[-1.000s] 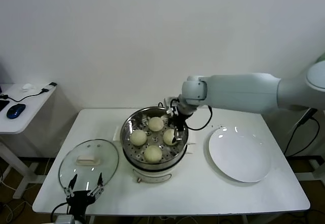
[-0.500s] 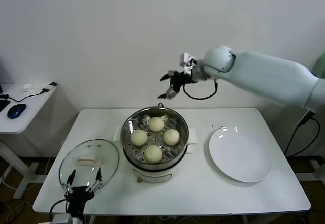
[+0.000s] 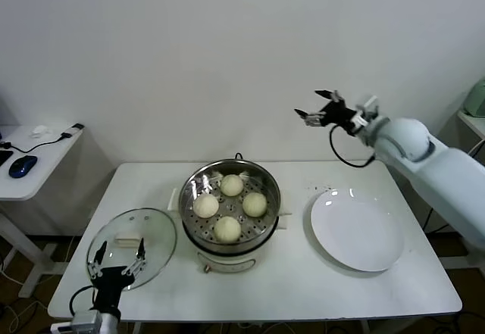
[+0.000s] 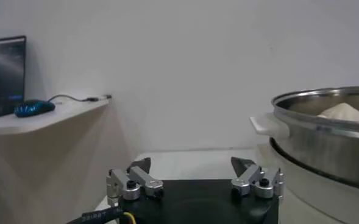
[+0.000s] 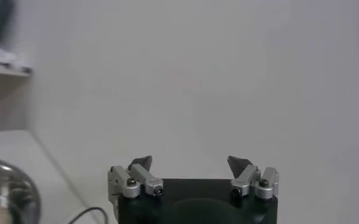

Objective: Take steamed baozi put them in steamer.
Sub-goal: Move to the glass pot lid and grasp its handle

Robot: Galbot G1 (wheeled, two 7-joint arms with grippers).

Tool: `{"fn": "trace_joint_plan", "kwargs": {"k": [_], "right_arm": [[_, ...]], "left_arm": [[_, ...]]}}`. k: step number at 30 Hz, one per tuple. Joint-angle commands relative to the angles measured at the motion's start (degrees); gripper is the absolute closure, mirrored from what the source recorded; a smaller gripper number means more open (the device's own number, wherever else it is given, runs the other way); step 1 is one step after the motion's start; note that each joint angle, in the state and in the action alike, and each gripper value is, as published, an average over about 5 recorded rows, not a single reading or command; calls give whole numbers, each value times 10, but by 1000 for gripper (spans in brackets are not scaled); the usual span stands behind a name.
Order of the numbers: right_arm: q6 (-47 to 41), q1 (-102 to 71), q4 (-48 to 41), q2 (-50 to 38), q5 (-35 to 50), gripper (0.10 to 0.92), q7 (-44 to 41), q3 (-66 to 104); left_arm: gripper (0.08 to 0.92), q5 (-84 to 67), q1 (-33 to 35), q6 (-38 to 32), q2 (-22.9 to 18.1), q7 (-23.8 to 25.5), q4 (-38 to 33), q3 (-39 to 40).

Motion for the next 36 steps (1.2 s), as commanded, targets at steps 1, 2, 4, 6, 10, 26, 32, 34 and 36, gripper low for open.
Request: {"fn": "trace_joint_plan", "kwargs": {"k": [1,2,4,6,10,26,32,34,36], "right_arm": [[107,-532,72,71,-126,203,61,479],[123,-550,72,93,-136,203,57,489],[151,-581,71,131,-152,203,50,502],[177,-606,68,166,-167,203,44,511],[222,-646,61,230,-187,203,34,516],[287,-733,44,348,-258,203,35,487],[270,-736,57,353,-261,203,39,485],[267,-736,60,354,-263,203,40,484],[265,-736,63,356,-264,203,40,484]], "left_arm": [[177,10,-12,-26,8,-1,17,-1],[177,20,-16,-36,9,0,23,-2],[177,40,-24,-56,11,2,32,-5],[177,68,-31,-79,12,1,42,-9],[177,165,-44,-125,15,-22,69,-15],[177,606,-34,-180,40,-218,165,-22],[177,725,-36,-144,56,-211,197,-18],[177,738,-44,-123,61,-209,208,-17],[177,740,-55,-110,68,-204,219,-17]]}}
